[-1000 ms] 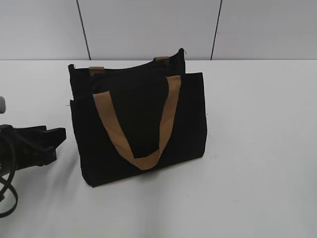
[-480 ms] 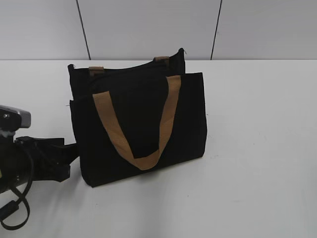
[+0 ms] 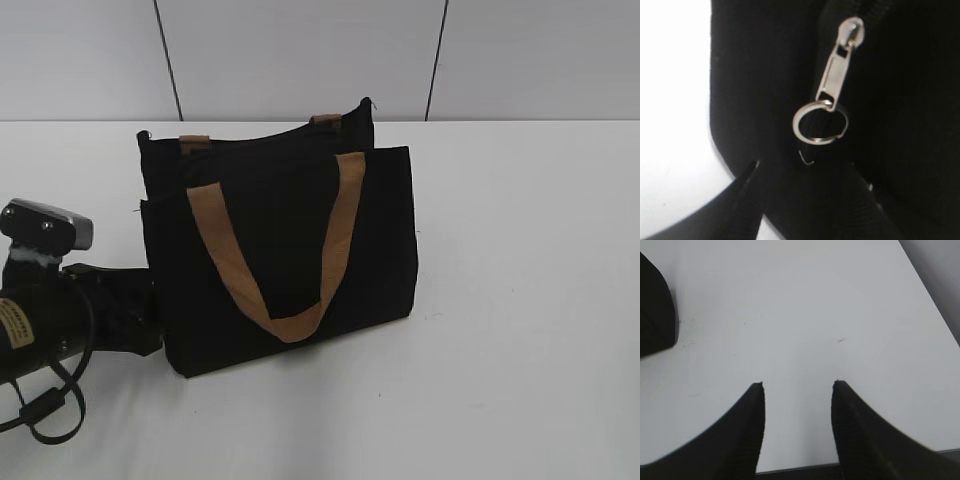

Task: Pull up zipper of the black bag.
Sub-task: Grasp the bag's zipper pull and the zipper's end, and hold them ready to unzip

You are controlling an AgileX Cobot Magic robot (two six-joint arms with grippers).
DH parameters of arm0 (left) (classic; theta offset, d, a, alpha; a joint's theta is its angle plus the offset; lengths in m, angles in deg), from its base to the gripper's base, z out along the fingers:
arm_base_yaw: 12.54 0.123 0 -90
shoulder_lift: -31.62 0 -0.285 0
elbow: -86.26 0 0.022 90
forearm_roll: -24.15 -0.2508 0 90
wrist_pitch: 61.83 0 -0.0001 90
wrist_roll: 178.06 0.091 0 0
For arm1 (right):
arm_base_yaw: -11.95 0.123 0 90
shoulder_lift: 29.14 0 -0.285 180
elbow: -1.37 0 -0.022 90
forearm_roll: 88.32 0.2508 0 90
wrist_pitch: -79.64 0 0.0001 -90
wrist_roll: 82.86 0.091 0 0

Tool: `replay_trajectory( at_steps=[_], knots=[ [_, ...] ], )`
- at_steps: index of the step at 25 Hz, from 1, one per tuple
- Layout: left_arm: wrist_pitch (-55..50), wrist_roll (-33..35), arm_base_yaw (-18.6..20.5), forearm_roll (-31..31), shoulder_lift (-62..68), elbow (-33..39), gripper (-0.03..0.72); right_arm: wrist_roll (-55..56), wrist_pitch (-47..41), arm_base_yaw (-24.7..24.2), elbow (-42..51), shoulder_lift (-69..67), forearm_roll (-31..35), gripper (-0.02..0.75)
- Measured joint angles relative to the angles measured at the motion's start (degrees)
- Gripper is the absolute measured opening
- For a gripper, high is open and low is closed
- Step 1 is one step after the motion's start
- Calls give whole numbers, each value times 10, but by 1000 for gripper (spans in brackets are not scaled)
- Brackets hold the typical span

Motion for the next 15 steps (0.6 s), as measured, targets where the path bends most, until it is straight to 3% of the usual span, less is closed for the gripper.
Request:
replay_trajectory(
  at_steps=[15],
  knots=[
    [32, 1, 14, -22, 36, -28, 374, 0, 0, 0, 0, 0, 0, 349]
  ],
)
